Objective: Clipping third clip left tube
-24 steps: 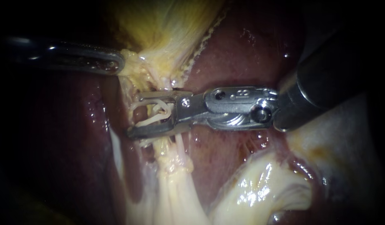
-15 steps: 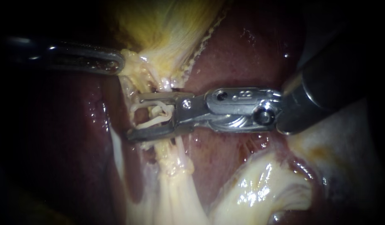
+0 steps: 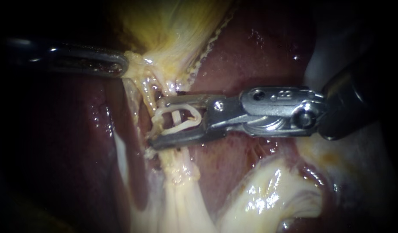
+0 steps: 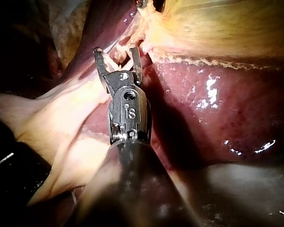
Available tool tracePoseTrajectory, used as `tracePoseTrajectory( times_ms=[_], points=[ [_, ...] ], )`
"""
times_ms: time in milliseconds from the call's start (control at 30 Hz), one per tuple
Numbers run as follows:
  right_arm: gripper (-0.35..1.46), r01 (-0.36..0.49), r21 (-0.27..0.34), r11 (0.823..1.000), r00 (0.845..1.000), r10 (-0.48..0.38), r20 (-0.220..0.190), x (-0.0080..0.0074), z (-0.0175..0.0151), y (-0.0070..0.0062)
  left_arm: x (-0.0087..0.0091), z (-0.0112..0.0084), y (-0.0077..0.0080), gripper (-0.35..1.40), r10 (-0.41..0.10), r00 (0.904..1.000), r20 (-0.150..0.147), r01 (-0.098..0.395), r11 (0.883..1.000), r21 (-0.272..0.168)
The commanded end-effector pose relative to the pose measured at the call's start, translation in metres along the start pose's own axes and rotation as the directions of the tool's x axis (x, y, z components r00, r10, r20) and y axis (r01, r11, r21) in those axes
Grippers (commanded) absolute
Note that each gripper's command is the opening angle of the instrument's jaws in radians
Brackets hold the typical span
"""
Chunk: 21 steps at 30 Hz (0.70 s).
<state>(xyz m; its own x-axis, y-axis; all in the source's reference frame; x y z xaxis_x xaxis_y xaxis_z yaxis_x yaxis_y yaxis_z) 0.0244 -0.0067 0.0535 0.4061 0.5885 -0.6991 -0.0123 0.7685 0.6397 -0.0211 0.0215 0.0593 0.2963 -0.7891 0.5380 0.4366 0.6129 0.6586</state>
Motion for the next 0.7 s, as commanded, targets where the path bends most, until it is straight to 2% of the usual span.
tracePoseTrajectory(
  times_ms=[33, 333, 467, 700],
  points=[
    [0.46, -0.006, -0.001, 1.0, 1.0, 0.006, 0.0, -0.0003, 0.0001, 0.0003, 0.0, 0.0, 0.0, -0.35, 0.0, 1.0, 0.0, 0.0, 1.0, 0.0],
    [0.48, -0.035, -0.014, 0.999, 0.999, 0.035, 0.002, -0.0018, 0.0021, 0.0027, 0.0001, 0.0001, 0.0, -0.35, 0.0, 1.0, 0.0, 0.0, 1.0, -0.001],
    [0.48, -0.077, -0.021, 0.997, 0.997, 0.077, 0.004, -0.0017, 0.0032, 0.0036, 0.0001, 0.0001, 0.0, -0.35, 0.001, 1.0, 0.0, -0.001, 1.0, -0.001],
    [0.49, -0.161, -0.013, 0.987, 0.986, 0.16, -0.047, -0.0017, 0.0053, 0.0037, 0.0002, 0.0002, 0.0, -0.35, 0.001, 1.0, 0.001, -0.001, 1.0, -0.002]
  ],
)
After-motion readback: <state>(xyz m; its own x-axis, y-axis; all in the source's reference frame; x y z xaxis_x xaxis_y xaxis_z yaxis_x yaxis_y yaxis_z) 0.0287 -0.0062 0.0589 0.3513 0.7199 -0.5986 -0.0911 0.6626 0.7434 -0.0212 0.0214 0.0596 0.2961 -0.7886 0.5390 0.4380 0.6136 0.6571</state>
